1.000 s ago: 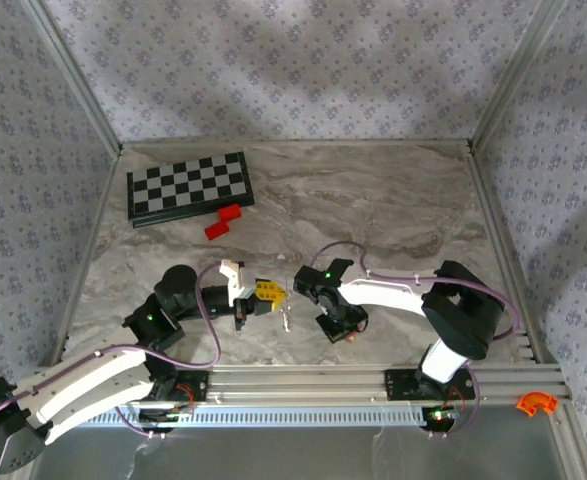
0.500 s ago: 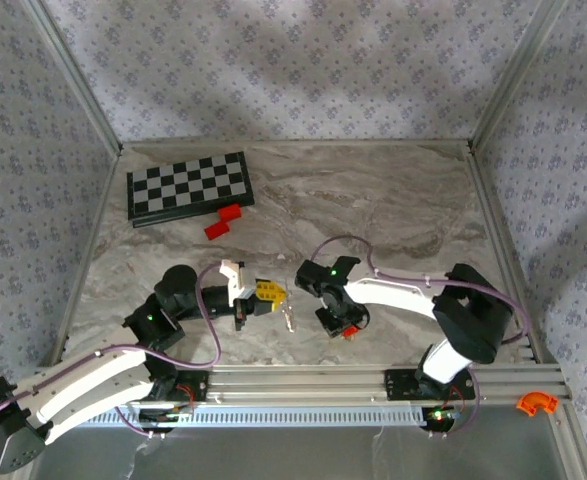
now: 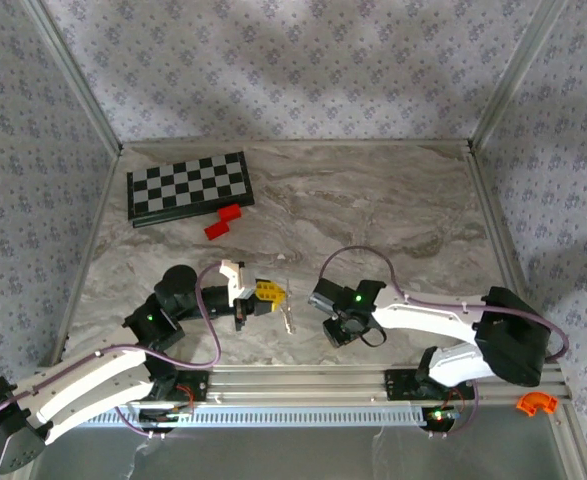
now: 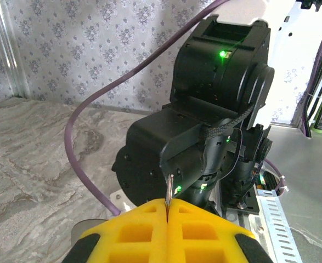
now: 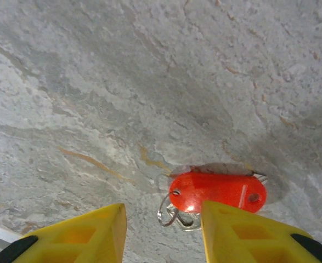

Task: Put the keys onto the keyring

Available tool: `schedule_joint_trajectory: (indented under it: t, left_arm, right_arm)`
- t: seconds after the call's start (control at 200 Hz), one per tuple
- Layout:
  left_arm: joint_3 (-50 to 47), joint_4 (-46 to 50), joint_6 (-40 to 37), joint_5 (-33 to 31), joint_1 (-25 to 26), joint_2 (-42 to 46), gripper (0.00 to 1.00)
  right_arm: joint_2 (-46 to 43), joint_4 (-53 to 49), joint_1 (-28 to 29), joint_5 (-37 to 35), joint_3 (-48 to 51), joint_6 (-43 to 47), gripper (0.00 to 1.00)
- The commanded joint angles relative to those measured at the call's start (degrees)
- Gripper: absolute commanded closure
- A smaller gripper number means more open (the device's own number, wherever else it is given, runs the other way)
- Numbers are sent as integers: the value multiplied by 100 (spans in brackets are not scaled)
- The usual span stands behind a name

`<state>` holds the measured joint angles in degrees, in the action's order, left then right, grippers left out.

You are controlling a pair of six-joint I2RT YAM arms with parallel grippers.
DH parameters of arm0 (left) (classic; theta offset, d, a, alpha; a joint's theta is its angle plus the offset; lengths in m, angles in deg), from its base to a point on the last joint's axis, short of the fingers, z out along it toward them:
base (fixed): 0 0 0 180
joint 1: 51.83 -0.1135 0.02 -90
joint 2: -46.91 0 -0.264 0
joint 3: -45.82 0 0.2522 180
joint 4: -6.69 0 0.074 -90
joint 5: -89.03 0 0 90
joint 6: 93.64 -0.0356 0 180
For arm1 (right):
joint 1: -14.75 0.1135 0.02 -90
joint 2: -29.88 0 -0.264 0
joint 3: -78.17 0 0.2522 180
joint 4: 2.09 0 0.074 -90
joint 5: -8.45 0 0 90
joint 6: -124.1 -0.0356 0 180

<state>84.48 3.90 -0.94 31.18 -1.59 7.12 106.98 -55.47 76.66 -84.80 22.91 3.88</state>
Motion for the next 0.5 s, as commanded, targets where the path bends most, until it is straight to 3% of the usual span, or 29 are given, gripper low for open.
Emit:
schedule_joint_trajectory:
  t: [0.0,0.495]
  left_arm:
    - [7,-352,72,127,-47,103,100]
    - [4,-342,85,151,-55,165,100]
  right_arm:
    - [-104,301,105,-203,148,-189,60]
    - [87,18,282,-388,116,-331,67]
